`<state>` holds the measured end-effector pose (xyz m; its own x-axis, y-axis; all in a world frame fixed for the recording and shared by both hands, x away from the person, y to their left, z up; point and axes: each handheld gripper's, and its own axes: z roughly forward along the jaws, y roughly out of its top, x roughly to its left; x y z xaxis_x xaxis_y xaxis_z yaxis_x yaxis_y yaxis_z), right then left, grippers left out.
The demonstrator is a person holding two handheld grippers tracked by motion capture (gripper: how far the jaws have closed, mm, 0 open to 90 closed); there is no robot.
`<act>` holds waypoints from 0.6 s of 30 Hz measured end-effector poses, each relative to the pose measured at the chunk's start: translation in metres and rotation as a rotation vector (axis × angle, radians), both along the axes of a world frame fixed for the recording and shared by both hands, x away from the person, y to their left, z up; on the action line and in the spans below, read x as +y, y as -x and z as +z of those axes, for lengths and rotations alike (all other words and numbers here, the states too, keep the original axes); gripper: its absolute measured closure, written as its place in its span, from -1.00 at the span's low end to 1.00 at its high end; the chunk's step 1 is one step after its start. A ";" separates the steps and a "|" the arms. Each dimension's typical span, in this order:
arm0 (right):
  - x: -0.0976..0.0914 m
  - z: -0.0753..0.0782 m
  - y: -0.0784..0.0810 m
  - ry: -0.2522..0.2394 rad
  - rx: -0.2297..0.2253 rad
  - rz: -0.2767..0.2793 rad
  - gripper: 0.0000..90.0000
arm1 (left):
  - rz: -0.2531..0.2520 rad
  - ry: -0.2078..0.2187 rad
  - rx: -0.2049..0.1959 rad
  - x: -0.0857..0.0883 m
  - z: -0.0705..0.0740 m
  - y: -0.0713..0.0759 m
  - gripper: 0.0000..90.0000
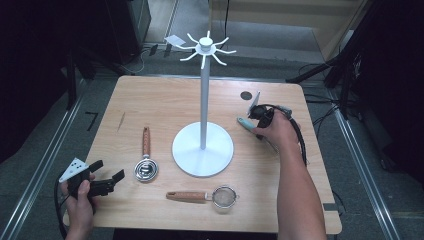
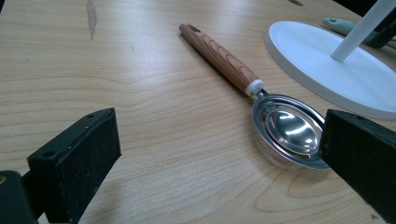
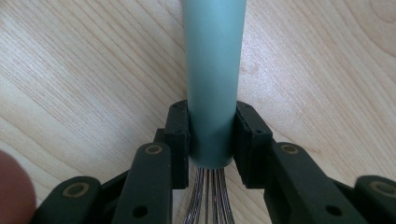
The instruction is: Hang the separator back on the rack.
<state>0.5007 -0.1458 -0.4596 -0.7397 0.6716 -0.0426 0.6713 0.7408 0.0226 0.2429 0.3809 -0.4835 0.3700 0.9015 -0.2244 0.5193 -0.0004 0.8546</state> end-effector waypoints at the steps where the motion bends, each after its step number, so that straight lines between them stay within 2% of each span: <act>1: 0.000 0.000 0.001 0.002 -0.002 -0.001 0.58 | 0.000 0.001 0.000 0.000 0.000 0.000 -1.00; 5: -0.001 0.001 0.003 -0.013 -0.015 0.003 0.59 | 0.000 0.003 0.000 0.000 0.000 0.000 -1.00; 6: -0.003 0.003 0.005 -0.036 -0.026 -0.016 0.59 | -0.001 0.004 0.000 0.000 0.000 0.000 -1.00; 8: -0.004 0.005 0.006 -0.044 -0.027 -0.022 0.59 | -0.001 0.005 0.000 0.000 0.000 0.000 -1.00; 9: -0.005 0.009 0.008 -0.067 -0.036 -0.031 0.59 | -0.001 0.004 0.000 0.000 0.000 0.000 -1.00; 15: -0.010 0.023 0.015 -0.094 -0.075 -0.028 0.59 | 0.000 0.003 -0.001 0.000 0.000 0.000 -1.00; 18: -0.016 0.032 0.022 -0.133 -0.100 -0.042 0.59 | 0.002 0.004 -0.002 0.000 0.000 0.000 -1.00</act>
<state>0.4786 -0.1623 -0.4280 -0.7074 0.7064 -0.0238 0.6910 0.6983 0.1867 0.2427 0.3811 -0.4835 0.3690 0.9013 -0.2270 0.5177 0.0035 0.8556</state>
